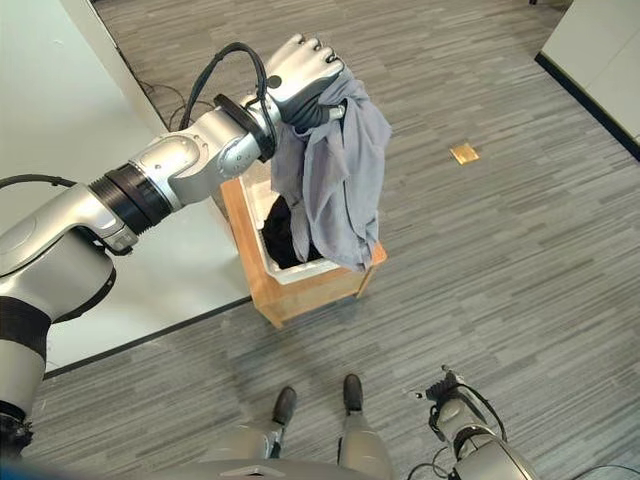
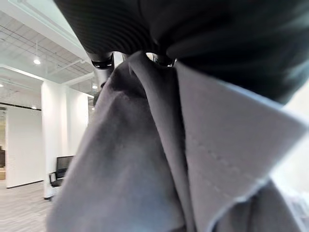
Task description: Pick up bed clothes into laundry basket.
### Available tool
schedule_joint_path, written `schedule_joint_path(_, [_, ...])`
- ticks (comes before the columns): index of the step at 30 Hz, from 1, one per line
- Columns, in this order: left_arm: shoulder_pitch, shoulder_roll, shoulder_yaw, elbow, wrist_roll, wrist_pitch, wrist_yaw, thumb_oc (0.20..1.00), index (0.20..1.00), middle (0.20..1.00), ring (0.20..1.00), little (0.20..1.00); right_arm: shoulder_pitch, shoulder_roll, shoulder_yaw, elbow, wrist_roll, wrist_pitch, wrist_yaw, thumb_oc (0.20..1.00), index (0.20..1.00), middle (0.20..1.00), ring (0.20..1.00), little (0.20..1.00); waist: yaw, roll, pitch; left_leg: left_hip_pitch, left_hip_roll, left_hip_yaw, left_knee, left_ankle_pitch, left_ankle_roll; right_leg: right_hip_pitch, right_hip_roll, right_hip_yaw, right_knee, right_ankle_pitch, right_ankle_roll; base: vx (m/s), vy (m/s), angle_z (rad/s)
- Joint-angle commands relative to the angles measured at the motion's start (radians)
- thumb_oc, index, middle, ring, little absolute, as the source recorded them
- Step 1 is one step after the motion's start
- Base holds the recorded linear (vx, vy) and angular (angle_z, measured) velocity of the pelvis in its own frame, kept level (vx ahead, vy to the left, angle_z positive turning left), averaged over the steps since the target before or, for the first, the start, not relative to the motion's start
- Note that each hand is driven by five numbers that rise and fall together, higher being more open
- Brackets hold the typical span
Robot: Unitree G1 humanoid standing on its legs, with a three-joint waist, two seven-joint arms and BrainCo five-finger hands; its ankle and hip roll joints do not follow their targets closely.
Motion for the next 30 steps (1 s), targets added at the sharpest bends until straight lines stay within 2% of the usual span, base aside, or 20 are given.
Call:
schedule_joint_path(1, [-0.244, -0.036, 0.061, 0.056, 0.065, 0.053, 0.060, 0.200, 0.200, 0.200, 0.200, 0.200, 0.051, 0.008, 0.010, -0.086, -0.036, -0.034, 0.029, 1.000, 1.000, 1.000, 1.000, 1.000, 0.022, 0.033, 0.018, -0.053, 0.024, -0.054, -0.094, 0.069, -0.041, 0.165, 0.043, -0.060, 0.014, -0.161, 0.033, -0.01, 0.080, 0.06])
schedule_joint_path(4, [-0.297, -0.014, 0.057, 0.085, 0.076, 0.060, 0.065, 0.200, 0.200, 0.200, 0.200, 0.200, 0.099, -0.006, -0.011, -0.085, -0.063, -0.030, 0.020, 1.000, 1.000, 1.000, 1.000, 1.000, 0.001, 0.033, 0.024, -0.055, 0.025, -0.040, -0.094, 0.064, -0.039, 0.156, 0.038, -0.050, 0.014, -0.154, 0.039, 0.01, 0.052, 0.00])
schedule_joint_path(13, [-0.286, 0.013, 0.042, 0.109, 0.115, 0.080, 0.067, 0.200, 0.200, 0.200, 0.200, 0.200, 0.106, -0.026, -0.006, -0.089, -0.085, -0.030, 0.020, 1.000, 1.000, 1.000, 1.000, 1.000, -0.008, 0.021, 0.054, -0.091, 0.027, -0.022, -0.094, 0.070, -0.034, 0.113, 0.030, -0.045, 0.014, -0.129, 0.051, -0.02, 0.046, -0.12])
schedule_joint_path(20, [-0.141, 0.016, 0.068, 0.177, 0.191, 0.110, 0.060, 0.200, 0.200, 0.200, 0.200, 0.200, 0.100, -0.020, 0.006, -0.086, -0.089, -0.036, 0.007, 1.000, 1.000, 1.000, 1.000, 1.000, -0.003, -0.015, 0.090, -0.143, 0.029, -0.026, -0.094, 0.081, -0.033, 0.058, 0.032, -0.052, 0.014, -0.115, 0.052, -0.03, 0.031, -0.03])
schedule_joint_path(28, [0.037, 0.137, 0.143, 0.199, 0.278, 0.150, 0.074, 0.200, 0.200, 0.200, 0.200, 0.200, 0.161, 0.004, 0.002, -0.088, -0.081, -0.064, -0.004, 1.000, 1.000, 1.000, 1.000, 1.000, 0.010, -0.074, 0.123, -0.214, 0.037, -0.028, -0.094, 0.090, -0.043, -0.019, 0.037, -0.071, 0.014, -0.088, 0.059, -0.04, 0.020, -0.12])
schedule_joint_path(30, [0.047, 0.145, 0.151, 0.196, 0.278, 0.151, 0.075, 0.200, 0.200, 0.200, 0.200, 0.200, 0.164, 0.006, 0.004, -0.088, -0.081, -0.064, -0.005, 1.000, 1.000, 1.000, 1.000, 1.000, 0.011, -0.078, 0.125, -0.219, 0.036, -0.031, -0.094, 0.091, -0.044, -0.024, 0.038, -0.074, 0.014, -0.087, 0.058, -0.02, 0.011, -0.09])
